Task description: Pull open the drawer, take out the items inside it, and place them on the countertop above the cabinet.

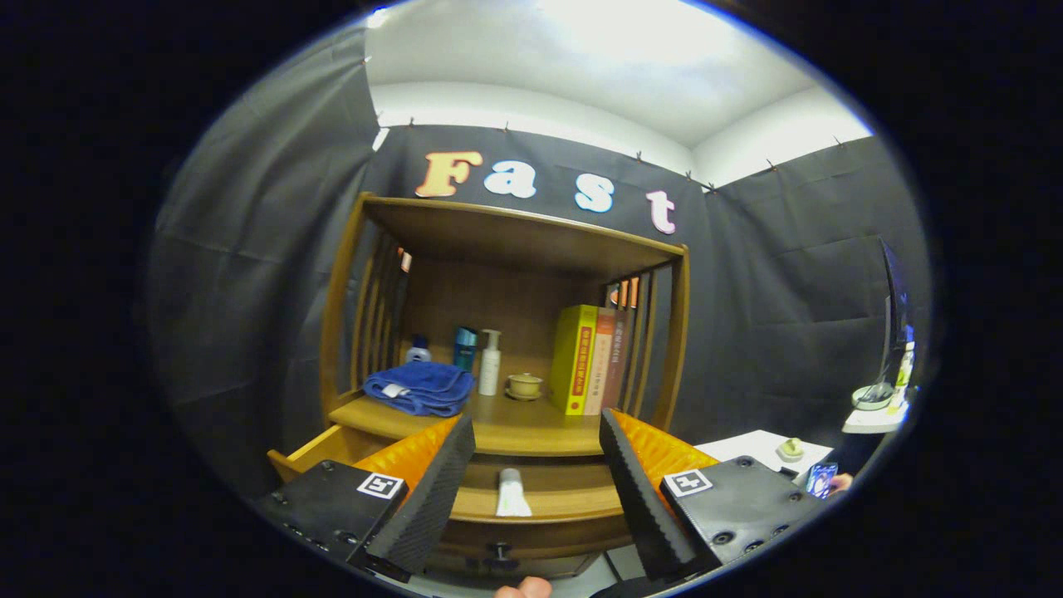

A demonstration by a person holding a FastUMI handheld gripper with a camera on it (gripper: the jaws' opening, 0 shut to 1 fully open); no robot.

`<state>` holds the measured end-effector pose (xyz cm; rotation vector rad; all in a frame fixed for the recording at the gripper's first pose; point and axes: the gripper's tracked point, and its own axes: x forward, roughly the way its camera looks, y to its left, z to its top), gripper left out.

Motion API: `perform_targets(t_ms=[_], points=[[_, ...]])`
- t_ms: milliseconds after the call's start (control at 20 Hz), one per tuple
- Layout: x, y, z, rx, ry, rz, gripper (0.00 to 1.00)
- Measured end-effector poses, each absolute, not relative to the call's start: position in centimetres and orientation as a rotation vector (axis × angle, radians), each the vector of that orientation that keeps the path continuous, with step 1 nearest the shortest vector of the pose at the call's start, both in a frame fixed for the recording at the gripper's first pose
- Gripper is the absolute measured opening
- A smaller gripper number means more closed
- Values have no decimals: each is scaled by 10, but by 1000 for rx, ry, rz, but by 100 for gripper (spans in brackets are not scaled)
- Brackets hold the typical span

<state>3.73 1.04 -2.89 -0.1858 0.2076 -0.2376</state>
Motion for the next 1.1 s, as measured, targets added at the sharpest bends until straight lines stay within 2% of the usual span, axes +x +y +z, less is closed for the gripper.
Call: perform_targets(t_ms=[200,500,750,1100], points=[[89,-21,-87,-118,545,-344,99],[120,-37,-211,-33,979,-364,99],[145,-30,-272,9,1149,-300,99],[153,-30,-309,16,1288,-277,99]])
